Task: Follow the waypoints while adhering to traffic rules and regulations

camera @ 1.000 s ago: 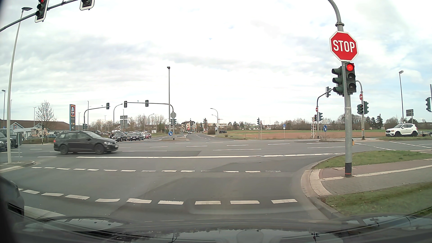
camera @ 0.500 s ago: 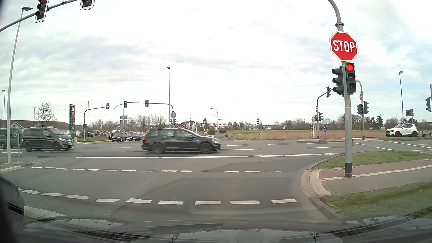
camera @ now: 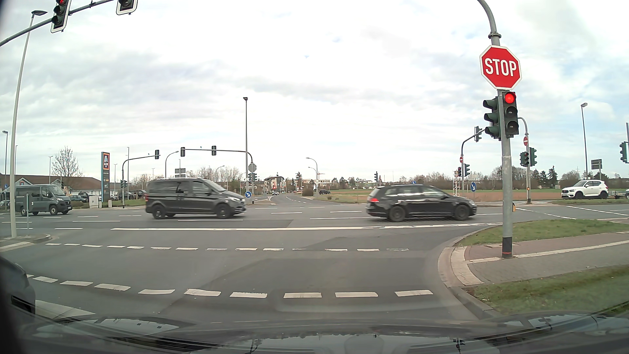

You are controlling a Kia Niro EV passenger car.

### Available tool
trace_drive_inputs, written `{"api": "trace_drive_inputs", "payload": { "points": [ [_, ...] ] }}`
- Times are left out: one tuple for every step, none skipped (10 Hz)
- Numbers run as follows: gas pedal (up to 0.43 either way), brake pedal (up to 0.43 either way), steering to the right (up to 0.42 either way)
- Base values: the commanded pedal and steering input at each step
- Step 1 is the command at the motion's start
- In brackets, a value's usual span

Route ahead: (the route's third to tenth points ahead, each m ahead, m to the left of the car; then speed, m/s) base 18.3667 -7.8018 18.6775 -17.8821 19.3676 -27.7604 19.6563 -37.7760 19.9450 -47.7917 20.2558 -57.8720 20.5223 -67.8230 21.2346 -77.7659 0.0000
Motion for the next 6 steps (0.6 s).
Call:
{"api": "trace_drive_inputs", "payload": {
  "points": [
    [0.0, 0.293, -0.001],
    [0.0, 0.287, -0.001],
    [0.0, 0.287, -0.001],
    [0.0, 0.287, -0.001],
    [0.0, 0.287, -0.001],
    [0.0, 0.287, -0.001]
  ]
}}
